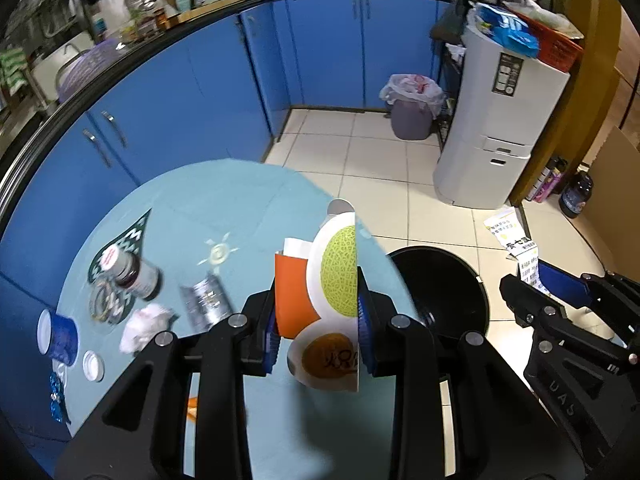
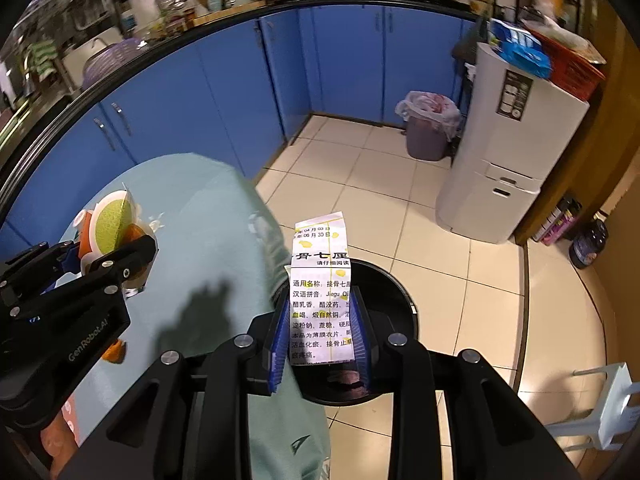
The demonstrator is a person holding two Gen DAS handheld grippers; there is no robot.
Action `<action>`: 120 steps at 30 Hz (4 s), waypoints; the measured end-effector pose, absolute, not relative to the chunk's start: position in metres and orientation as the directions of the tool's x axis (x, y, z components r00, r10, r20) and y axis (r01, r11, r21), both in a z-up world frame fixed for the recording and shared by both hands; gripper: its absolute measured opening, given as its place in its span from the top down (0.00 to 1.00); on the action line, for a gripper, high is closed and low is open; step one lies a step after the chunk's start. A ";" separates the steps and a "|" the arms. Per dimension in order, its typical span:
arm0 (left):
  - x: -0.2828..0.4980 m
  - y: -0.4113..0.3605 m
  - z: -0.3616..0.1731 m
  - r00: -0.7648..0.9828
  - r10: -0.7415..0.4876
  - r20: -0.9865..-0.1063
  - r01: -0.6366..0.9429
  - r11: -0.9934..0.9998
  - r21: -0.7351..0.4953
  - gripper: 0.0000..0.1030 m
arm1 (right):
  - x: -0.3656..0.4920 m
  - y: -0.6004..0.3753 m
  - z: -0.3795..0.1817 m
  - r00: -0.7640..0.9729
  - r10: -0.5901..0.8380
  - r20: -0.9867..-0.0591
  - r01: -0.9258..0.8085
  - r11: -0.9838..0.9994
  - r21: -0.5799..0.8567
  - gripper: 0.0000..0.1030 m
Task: Collect trash
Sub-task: 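Carry leaflet and cup over the black bin and open both tools, then move both open tools back over the table, then grasp the silver blister pack with the right tool while the left tool grasps the white tissue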
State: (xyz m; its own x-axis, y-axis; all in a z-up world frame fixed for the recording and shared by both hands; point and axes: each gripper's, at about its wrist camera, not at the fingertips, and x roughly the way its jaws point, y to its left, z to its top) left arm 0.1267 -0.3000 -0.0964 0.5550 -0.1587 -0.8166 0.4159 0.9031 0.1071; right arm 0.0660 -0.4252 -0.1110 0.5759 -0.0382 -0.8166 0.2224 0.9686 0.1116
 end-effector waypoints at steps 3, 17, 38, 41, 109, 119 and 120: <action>0.128 -0.314 -0.096 0.557 -0.169 -0.813 0.434 0.894 0.111 0.69 | 0.065 -0.436 -0.113 0.576 -0.049 -0.816 0.243 0.963 0.114 0.73; 0.132 -0.356 -0.094 0.569 -0.186 -0.801 0.468 0.874 0.129 0.69 | 0.071 -0.472 -0.132 0.557 -0.057 -0.828 0.306 0.942 0.141 0.73; 0.129 -0.389 -0.095 0.541 -0.227 -0.810 0.523 0.845 0.112 0.69 | 0.050 -0.490 -0.138 0.546 -0.095 -0.832 0.368 0.920 0.136 0.22; 0.126 -0.395 -0.093 0.535 -0.248 -0.808 0.539 0.836 0.101 0.67 | 0.046 -0.496 -0.137 0.532 -0.143 -0.834 0.412 0.905 0.108 0.22; 0.201 -0.086 -0.166 0.435 -0.115 -0.893 0.135 0.989 -0.061 0.43 | 0.158 -0.218 -0.163 0.488 0.062 -0.871 -0.105 0.994 0.013 0.37; 0.198 -0.094 -0.162 0.429 -0.147 -0.891 0.158 0.984 -0.086 0.73 | 0.160 -0.215 -0.169 0.459 0.074 -0.885 -0.135 0.991 0.013 0.76; 0.198 -0.095 -0.161 0.430 -0.147 -0.891 0.158 0.984 -0.086 0.75 | 0.158 -0.215 -0.167 0.466 0.073 -0.882 -0.132 0.991 0.012 0.76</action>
State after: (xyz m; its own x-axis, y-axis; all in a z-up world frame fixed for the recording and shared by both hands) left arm 0.1977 -0.0950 -0.1611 0.4299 -0.1471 -0.8908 0.1576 0.9837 -0.0864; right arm 0.1580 -0.2154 -0.1671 0.4657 0.0726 -0.8820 -0.1316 0.9912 0.0120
